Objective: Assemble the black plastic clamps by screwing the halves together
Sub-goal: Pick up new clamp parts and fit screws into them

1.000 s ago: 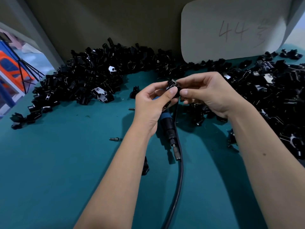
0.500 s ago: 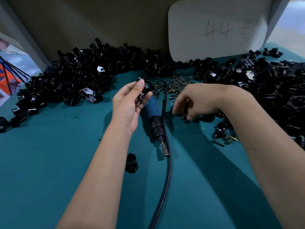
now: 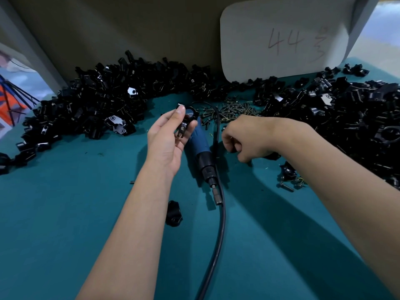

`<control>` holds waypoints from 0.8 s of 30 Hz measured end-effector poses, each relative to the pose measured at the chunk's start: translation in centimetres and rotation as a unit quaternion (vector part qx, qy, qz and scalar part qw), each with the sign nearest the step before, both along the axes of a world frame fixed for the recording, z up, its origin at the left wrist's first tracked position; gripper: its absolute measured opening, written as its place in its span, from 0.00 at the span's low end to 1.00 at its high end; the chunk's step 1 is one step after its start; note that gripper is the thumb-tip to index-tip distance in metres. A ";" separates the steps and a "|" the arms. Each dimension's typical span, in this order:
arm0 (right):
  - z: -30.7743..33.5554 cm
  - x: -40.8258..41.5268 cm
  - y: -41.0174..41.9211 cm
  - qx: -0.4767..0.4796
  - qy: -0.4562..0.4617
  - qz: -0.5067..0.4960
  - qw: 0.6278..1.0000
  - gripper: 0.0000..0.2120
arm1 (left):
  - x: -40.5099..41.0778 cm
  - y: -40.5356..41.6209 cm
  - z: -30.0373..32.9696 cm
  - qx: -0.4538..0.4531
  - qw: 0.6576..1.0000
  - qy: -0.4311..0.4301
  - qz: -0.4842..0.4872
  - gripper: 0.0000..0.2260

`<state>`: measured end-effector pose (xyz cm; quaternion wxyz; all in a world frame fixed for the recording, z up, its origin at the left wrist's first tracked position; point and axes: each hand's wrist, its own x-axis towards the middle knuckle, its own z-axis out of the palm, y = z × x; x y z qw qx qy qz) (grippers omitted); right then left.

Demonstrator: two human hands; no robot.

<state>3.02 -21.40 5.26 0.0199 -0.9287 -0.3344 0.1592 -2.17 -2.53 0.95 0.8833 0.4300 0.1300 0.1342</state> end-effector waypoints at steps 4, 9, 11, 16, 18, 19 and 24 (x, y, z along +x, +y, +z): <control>-0.3 0.9 -0.9 0.161 0.057 -0.077 0.982 0.05 | -0.1 0.1 0.0 0.009 1.000 -0.005 -0.006 0.03; 0.1 1.7 -2.1 0.403 0.037 -0.180 0.896 0.06 | 0.1 -0.3 -0.4 0.082 0.995 -0.046 -0.039 0.03; 0.2 1.4 -1.9 0.526 0.051 -0.190 0.827 0.07 | 0.2 -0.7 -0.7 0.135 0.986 -0.078 -0.054 0.03; -0.5 0.2 -0.5 0.646 0.149 -0.127 0.737 0.03 | 0.5 -1.1 -1.3 0.226 0.963 -0.129 -0.072 0.05; -1.1 -0.2 -0.4 0.650 0.158 -0.115 0.735 0.05 | 0.4 -1.0 -1.4 0.235 0.959 -0.136 -0.075 0.05; -1.4 -0.3 -0.4 0.659 0.162 -0.116 0.725 0.06 | 0.4 -0.9 -1.4 0.238 0.959 -0.137 -0.075 0.06; -2.5 -0.6 -0.6 0.705 0.176 -0.123 0.676 0.08 | 0.3 -0.7 -1.6 0.247 0.955 -0.145 -0.074 0.10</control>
